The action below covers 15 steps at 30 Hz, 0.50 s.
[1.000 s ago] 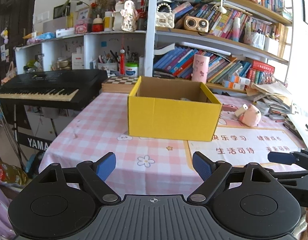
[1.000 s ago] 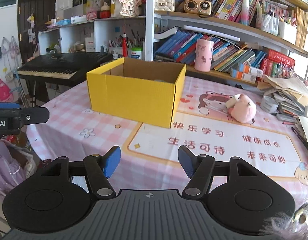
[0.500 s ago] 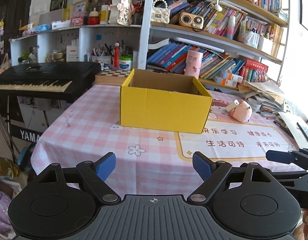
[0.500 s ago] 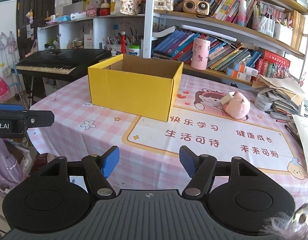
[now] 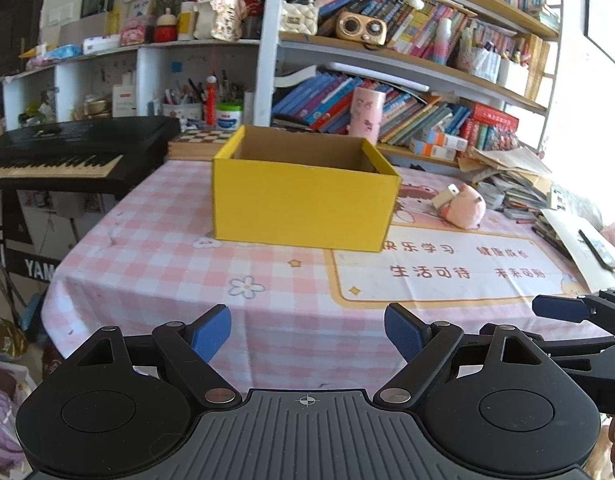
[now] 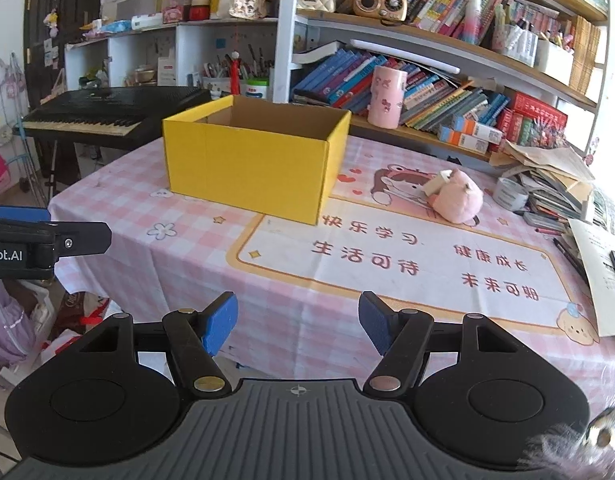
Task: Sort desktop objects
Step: 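Reach the right tool to the pink pig while the left tool approaches the white charger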
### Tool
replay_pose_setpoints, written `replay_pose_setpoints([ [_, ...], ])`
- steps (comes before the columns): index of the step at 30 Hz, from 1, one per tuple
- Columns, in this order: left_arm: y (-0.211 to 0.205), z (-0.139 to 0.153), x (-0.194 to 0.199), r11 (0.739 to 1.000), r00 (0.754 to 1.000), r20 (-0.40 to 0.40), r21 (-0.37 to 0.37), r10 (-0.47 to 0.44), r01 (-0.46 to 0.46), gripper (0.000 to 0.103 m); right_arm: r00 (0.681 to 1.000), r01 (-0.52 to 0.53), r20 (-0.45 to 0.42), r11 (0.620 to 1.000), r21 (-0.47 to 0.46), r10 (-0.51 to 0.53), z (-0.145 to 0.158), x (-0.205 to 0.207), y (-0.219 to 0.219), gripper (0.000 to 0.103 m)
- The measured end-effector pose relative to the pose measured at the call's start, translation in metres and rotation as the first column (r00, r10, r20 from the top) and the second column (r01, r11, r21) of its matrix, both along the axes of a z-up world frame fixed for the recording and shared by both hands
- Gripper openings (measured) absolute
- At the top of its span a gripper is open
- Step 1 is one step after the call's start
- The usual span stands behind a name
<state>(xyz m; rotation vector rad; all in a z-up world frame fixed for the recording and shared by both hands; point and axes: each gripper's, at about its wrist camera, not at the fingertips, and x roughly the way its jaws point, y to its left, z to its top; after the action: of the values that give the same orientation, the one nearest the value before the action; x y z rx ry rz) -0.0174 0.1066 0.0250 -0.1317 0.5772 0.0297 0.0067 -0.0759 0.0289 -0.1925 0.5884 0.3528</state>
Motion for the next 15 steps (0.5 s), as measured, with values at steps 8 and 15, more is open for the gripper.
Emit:
replay_pose_setpoints([
  [8,-0.025,-0.001,0.016,0.997,0.997,-0.007,0.010,-0.080,0.080,0.087,0.997,0.069,-0.023,0.998,0.005,-0.069,-0.005,0.004,-0.024,0.065],
  [15,-0.052,-0.002,0.032,0.988,0.989,-0.012,0.028,-0.150,0.150,0.087,0.990,0.136,-0.033,0.991,0.018,-0.136,-0.007,0.012,-0.050,0.065],
])
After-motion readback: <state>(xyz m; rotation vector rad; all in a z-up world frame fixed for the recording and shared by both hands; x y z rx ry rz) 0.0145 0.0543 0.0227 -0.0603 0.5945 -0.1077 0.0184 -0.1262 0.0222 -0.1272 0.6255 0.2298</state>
